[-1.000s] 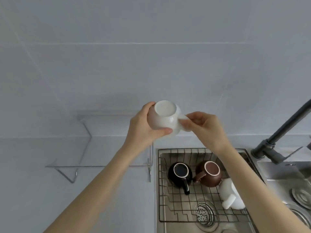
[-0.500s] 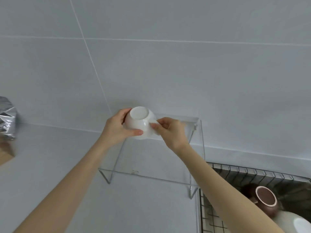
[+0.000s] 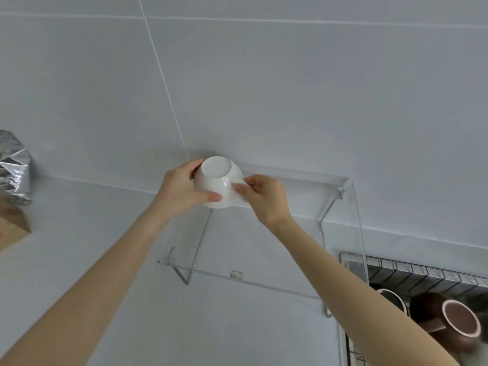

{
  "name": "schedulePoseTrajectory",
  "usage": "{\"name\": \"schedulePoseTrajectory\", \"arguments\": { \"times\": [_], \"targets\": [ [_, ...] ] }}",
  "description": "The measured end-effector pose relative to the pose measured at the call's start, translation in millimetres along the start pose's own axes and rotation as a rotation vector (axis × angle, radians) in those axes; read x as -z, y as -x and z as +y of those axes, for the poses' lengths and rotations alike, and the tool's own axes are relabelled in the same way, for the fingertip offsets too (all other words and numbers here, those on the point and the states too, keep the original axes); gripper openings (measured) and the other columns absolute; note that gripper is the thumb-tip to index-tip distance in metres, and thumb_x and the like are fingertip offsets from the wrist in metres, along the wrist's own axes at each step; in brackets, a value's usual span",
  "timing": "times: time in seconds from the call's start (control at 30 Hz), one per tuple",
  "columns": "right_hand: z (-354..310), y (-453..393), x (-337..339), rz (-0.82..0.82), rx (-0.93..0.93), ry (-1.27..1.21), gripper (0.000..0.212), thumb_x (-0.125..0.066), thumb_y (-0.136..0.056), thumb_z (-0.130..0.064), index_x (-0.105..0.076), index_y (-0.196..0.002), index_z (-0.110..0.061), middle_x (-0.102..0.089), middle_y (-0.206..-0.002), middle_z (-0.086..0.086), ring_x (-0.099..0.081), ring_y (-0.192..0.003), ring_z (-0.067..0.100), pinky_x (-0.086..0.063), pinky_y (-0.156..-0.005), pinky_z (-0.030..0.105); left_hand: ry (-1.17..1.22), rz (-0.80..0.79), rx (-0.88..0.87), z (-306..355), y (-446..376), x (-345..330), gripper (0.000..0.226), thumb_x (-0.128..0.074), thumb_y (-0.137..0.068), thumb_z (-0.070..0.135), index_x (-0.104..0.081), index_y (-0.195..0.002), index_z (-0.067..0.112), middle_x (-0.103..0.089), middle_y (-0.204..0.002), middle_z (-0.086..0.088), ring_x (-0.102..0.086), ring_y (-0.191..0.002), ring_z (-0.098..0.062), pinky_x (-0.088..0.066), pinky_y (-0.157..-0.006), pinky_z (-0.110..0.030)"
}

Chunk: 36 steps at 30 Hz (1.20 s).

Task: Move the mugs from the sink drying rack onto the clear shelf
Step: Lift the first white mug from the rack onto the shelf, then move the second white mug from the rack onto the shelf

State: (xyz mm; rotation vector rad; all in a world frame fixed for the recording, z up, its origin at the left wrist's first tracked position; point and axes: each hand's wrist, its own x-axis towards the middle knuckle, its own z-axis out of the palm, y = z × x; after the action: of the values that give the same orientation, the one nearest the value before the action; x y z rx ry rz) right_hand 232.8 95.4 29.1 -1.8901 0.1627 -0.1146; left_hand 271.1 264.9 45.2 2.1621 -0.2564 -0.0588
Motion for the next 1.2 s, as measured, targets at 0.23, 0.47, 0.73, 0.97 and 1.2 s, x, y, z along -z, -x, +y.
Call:
{"name": "schedulePoseTrajectory", "arguments": {
  "times": [0.23,0.47,0.73,0.97,1.2],
  "targets": [
    [-2,5,7,-0.115,-0.011,0.049,0.029,-0.06,-0.085,-0.027,-0.06,-0.107,-0.008,-0.066,-0.103,0.007,-0.059,-0.097,0.02,-0.043,-0.07,0.02,-0.164,-0.012,0.024,10,5,-4,0.072,-0.084,-0.051,0.018,-0.053,-0.115,0.014,-0.06,-0.108,0.0,-0.056,-0.103,-0.02,-0.036,-0.08,-0.019],
    [-21,30,77,-0.02,0.057,0.026,0.036,-0.056,-0.088,-0.019,-0.051,-0.121,-0.008,-0.06,-0.124,0.008,-0.055,-0.116,0.017,-0.041,-0.093,0.023,-0.275,-0.043,-0.145,78,33,-50,0.095,-0.077,-0.068,0.022,-0.018,-0.142,0.012,-0.021,-0.155,-0.005,-0.019,-0.143,-0.017,-0.014,-0.11,-0.02],
    [-4,106,202,0.18,0.039,0.097,0.032,-0.059,-0.085,-0.015,-0.055,-0.116,-0.012,-0.064,-0.11,0.006,-0.061,-0.104,0.017,-0.046,-0.095,0.029,-0.027,-0.281,-0.295,164,98,-161,0.075,-0.074,-0.07,0.024,-0.038,-0.134,0.014,-0.05,-0.138,-0.005,-0.045,-0.128,-0.015,-0.037,-0.108,-0.031],
    [80,199,322,0.301,-0.227,0.273,0.03,-0.063,-0.082,-0.011,-0.059,-0.112,-0.008,-0.066,-0.114,0.012,-0.061,-0.101,0.02,-0.046,-0.096,0.033,0.066,-0.631,-0.273,186,169,-288,0.056,-0.068,-0.077,0.025,-0.047,-0.129,0.016,-0.055,-0.133,-0.003,-0.051,-0.121,-0.011,-0.04,-0.104,-0.027],
    [171,245,374,0.083,-0.5,0.518,0.057,-0.068,-0.076,-0.01,-0.046,-0.128,-0.015,-0.053,-0.135,0.01,-0.049,-0.122,0.025,-0.038,-0.104,0.039,-0.012,-0.839,-0.083,160,201,-384,0.049,-0.062,-0.082,0.024,-0.049,-0.126,0.007,-0.056,-0.131,-0.013,-0.052,-0.119,-0.022,-0.042,-0.101,-0.033]
  ]
}}
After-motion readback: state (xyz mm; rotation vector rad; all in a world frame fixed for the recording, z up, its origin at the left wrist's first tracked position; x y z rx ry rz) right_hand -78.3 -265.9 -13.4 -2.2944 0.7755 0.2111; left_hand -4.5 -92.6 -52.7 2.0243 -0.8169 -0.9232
